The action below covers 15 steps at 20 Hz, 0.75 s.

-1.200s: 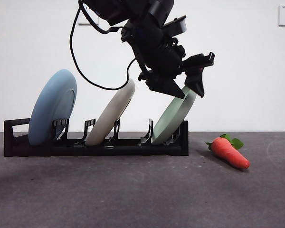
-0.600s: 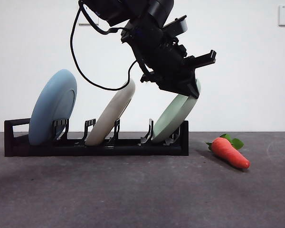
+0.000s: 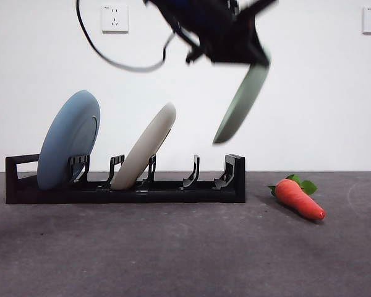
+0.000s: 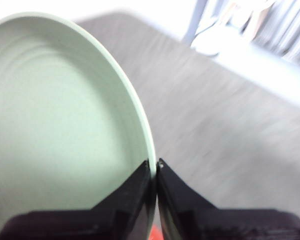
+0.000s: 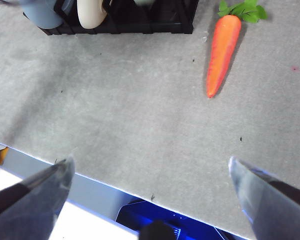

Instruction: Take the green plate from the plate rack,put the plate on the table,take the carrot from the table,put the carrot in the plate

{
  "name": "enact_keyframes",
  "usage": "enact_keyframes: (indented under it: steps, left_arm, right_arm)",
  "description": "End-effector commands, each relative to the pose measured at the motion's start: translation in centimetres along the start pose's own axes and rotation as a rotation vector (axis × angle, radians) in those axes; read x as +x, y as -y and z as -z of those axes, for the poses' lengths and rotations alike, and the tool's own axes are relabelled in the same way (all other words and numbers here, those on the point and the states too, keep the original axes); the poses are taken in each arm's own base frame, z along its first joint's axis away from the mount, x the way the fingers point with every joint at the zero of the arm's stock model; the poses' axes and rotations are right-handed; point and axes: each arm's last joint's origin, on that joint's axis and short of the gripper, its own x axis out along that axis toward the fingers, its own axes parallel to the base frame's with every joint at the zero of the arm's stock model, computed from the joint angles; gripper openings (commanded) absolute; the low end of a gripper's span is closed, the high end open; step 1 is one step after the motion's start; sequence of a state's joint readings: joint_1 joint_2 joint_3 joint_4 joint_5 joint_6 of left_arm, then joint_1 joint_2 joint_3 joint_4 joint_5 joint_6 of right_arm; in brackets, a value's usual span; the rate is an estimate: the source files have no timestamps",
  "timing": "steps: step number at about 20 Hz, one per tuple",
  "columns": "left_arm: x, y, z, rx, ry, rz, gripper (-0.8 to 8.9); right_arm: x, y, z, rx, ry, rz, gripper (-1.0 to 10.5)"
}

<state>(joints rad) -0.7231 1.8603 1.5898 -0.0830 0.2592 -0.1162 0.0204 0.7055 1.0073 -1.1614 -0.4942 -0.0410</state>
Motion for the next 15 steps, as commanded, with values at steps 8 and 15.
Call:
enact_keyframes:
  steps: [8,15]
  left_arm:
    - [-14.0,8.8,-4.3,0.336,-0.076,-0.096,-0.08]
    - [-16.9,11.5,0.7,0.512,-0.513,-0.255,-0.07]
  right_arm:
    - [0.0,0.0,-0.1,0.003,0.001,0.001,6.5]
    - [0.0,0.0,-0.2,-0.004,0.016,0.001,6.5]
